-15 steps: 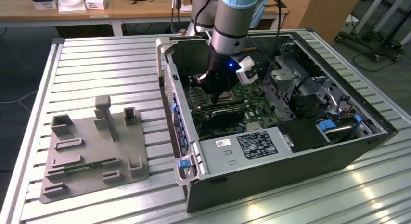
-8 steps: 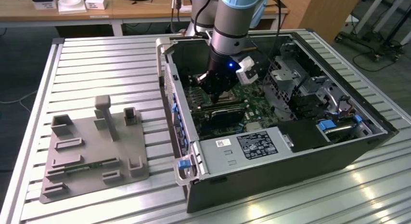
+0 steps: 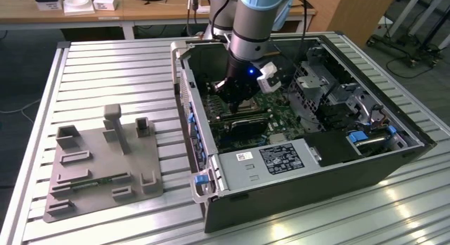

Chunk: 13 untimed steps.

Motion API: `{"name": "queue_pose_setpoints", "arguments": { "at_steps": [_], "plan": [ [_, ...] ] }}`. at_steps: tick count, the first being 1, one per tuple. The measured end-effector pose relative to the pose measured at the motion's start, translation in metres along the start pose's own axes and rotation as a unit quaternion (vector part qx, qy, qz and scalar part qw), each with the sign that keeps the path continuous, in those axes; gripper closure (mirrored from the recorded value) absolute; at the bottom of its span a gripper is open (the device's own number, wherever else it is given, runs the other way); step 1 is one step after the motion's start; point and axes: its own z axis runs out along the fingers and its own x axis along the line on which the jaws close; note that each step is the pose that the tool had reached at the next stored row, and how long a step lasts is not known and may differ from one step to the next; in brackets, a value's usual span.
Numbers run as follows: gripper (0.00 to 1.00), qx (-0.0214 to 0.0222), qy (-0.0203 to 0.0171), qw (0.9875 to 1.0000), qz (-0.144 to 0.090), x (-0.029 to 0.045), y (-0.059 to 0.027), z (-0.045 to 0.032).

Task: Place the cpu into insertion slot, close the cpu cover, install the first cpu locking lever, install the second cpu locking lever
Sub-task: 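Install the second cpu locking lever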

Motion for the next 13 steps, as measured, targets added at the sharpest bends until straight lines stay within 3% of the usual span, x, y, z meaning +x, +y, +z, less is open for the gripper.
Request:
{"name": "queue_pose_setpoints", "arguments": {
  "at_steps": [11,13],
  "plan": [
    [0.9,-0.0146,-0.0008,0.9999,-0.001,0.0012,0.0,0.0066],
    [0.9,-0.0153,-0.0009,0.9999,-0.001,0.0017,0.0001,0.0068]
  ]
}}
